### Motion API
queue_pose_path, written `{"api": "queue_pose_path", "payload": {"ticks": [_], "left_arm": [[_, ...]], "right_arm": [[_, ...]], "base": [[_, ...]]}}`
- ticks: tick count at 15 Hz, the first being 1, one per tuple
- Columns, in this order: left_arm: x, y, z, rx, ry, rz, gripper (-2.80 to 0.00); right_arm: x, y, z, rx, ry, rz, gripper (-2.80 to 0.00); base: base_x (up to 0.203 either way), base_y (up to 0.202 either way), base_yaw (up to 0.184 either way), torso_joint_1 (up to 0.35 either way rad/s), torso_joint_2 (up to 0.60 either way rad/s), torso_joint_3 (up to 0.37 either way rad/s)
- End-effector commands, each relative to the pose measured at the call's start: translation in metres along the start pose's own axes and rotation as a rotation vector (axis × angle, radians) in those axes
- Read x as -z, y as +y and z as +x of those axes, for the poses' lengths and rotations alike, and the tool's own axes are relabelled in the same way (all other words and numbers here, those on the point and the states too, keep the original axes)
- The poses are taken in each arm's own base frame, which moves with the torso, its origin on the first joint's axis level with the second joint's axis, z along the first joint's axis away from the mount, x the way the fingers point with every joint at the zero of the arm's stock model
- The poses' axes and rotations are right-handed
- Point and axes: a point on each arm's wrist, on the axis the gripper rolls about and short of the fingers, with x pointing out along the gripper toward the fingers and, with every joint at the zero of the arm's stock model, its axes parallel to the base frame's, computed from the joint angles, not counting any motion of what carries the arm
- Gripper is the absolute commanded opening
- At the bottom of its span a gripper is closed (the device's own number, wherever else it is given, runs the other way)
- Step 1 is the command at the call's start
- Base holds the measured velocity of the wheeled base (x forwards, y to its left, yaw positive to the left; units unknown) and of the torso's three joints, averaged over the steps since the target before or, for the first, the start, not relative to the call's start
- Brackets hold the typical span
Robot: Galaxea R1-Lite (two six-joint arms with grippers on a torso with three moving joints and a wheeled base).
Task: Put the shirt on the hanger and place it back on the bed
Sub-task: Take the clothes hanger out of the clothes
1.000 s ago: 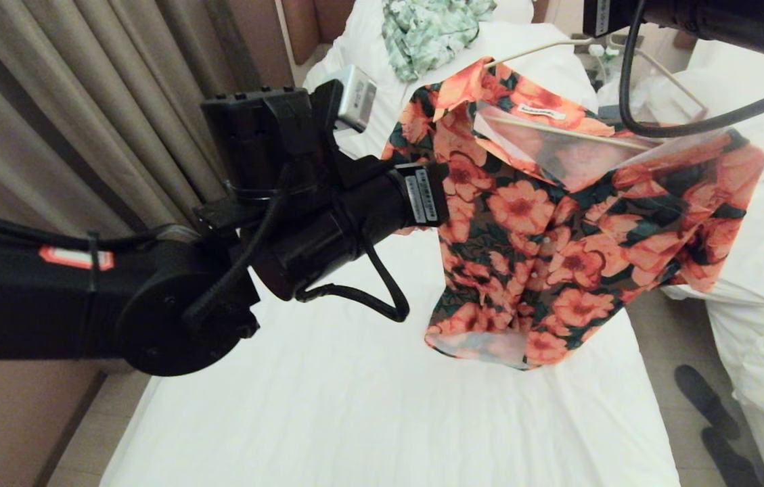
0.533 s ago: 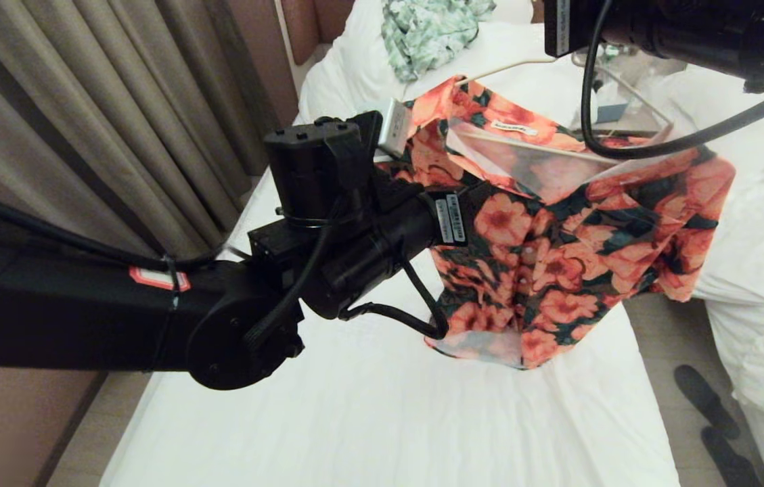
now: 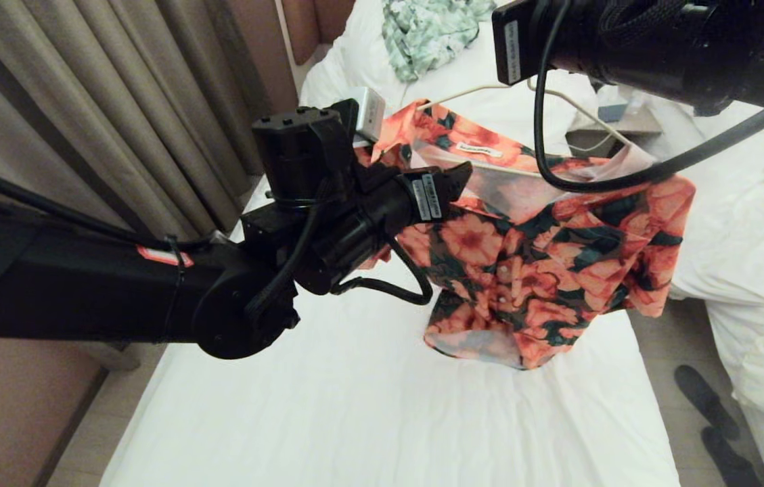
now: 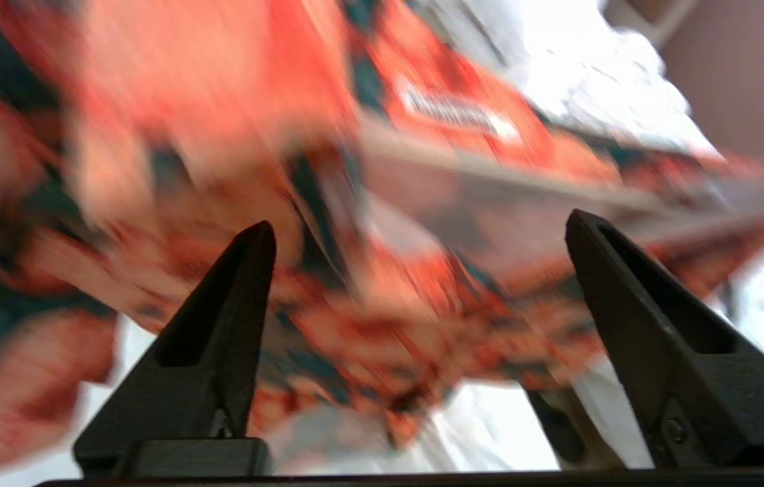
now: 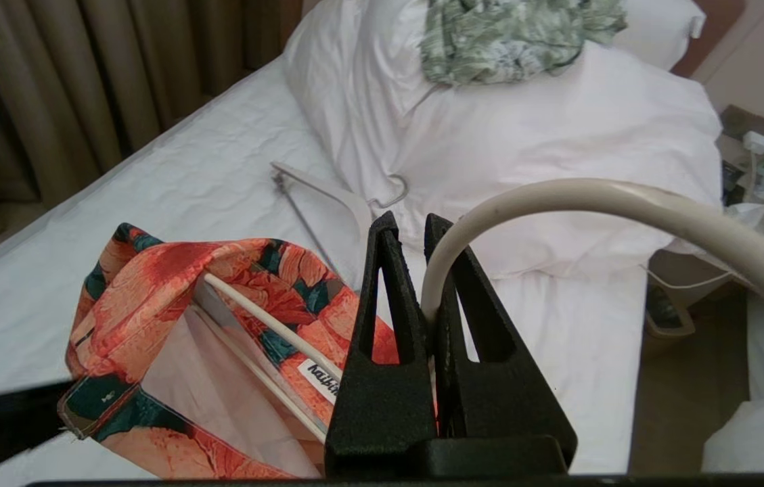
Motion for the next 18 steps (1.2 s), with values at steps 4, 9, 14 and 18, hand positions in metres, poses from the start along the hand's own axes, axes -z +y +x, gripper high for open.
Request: {"api": "queue_pose_path", "payload": {"ticks": [4, 9, 14, 18], "left_arm": [[-0.003, 0.012, 0.006, -0.045, -0.023, 0.0, -2.8], [-0.01, 0.018, 0.006, -0.055, -0.077, -0.001, -2.8], [-0.015, 0.032, 0.008, -0.09, -0.091, 0.004, -2.8], [-0.039, 0.075, 0.006, -0.181, -0.098, 0.024, -2.8]], "right_arm": [[0.0, 0.009, 0.0, -0.02, 0.001, -0.001, -2.8], [-0.002, 0.005, -0.002, -0.011, -0.004, 0.001, -2.8], [-0.004, -0.005, -0.004, 0.013, -0.008, 0.002, -2.8], [0.001, -0.027, -0.002, 0.071, 0.008, -0.009, -2.8]], "base": [[0.0, 0.0, 0.0, 0.0, 0.0, 0.0], [0.0, 0.0, 0.0, 0.0, 0.0, 0.0], [0.0, 0.0, 0.0, 0.0, 0.0, 0.0], [0.0, 0.0, 0.0, 0.0, 0.0, 0.0]]}}
